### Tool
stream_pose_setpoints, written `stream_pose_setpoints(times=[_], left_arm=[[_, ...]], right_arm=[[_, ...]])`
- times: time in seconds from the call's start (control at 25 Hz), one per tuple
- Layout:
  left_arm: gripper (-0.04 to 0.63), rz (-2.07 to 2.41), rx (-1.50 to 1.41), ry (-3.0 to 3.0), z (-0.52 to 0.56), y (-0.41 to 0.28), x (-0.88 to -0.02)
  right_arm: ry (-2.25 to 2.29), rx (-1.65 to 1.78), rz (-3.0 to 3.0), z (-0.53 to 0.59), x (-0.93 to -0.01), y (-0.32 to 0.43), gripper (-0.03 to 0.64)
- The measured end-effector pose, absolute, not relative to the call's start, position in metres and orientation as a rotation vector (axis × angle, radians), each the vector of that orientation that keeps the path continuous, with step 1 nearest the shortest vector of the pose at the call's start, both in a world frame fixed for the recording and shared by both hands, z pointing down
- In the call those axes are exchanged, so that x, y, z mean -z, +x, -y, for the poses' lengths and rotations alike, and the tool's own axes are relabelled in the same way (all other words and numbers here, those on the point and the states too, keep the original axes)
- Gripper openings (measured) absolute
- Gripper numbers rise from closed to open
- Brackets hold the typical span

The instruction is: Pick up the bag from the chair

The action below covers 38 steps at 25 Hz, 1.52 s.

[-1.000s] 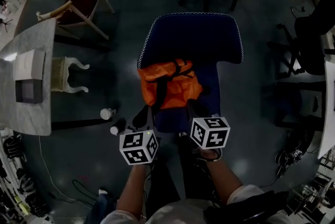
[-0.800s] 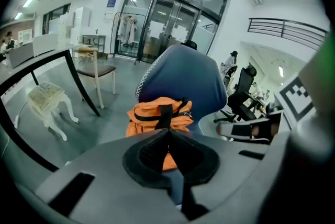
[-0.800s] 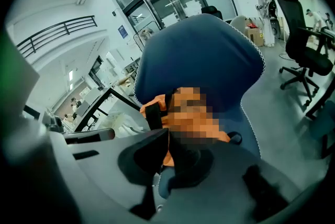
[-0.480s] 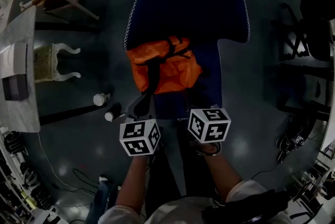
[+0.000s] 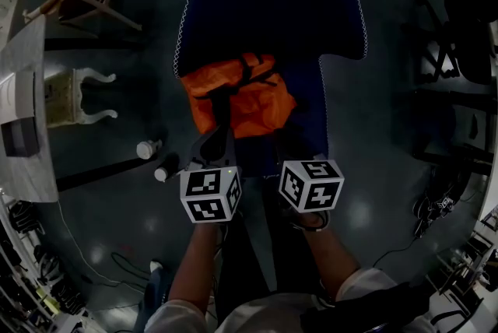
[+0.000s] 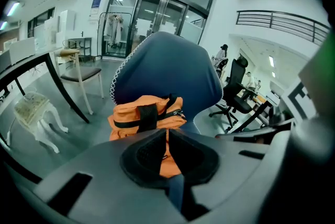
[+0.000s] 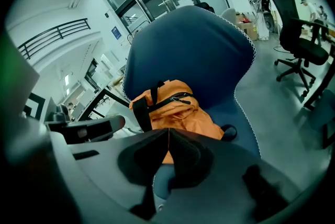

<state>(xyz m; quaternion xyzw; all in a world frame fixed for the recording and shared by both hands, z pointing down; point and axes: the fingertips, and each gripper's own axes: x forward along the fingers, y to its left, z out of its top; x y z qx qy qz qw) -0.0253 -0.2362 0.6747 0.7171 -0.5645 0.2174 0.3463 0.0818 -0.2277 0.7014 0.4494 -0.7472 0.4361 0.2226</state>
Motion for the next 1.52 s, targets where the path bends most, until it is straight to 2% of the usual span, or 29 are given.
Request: stream_pose_setpoints(times=[0.2, 0.28, 0.44, 0.56, 0.72, 1.52], left_arm=[[0.022, 1.423, -0.541, 1.894, 0.249, -0.018, -0.675], [0.111, 1.411, -0.549, 1.905, 0.253, -0.016, -0.675], [0.118, 1.397, -0.563, 1.928, 0.26, -0.013, -0.675], [0.171, 1.364, -0.561, 1.955, 0.264, -0.008, -0.676], [0.204, 1.339, -0.563, 1.983, 0.274, -0.003, -0.674], [0.204, 1.366, -0.782, 2.073, 0.325, 0.012, -0.683]], right_arm=[[1.253, -1.213, 2.056, 0.229, -0.705, 0.086, 0.032], [1.256, -1.216, 2.053, 0.23, -0.705, 0.088, 0.032], [1.267, -1.222, 2.043, 0.234, -0.707, 0.091, 0.032], [1.277, -1.226, 2.038, 0.236, -0.709, 0.093, 0.032], [1.286, -1.23, 2.034, 0.241, -0.711, 0.094, 0.032], [1.339, -1.283, 1.984, 0.251, -0.728, 0.117, 0.032]])
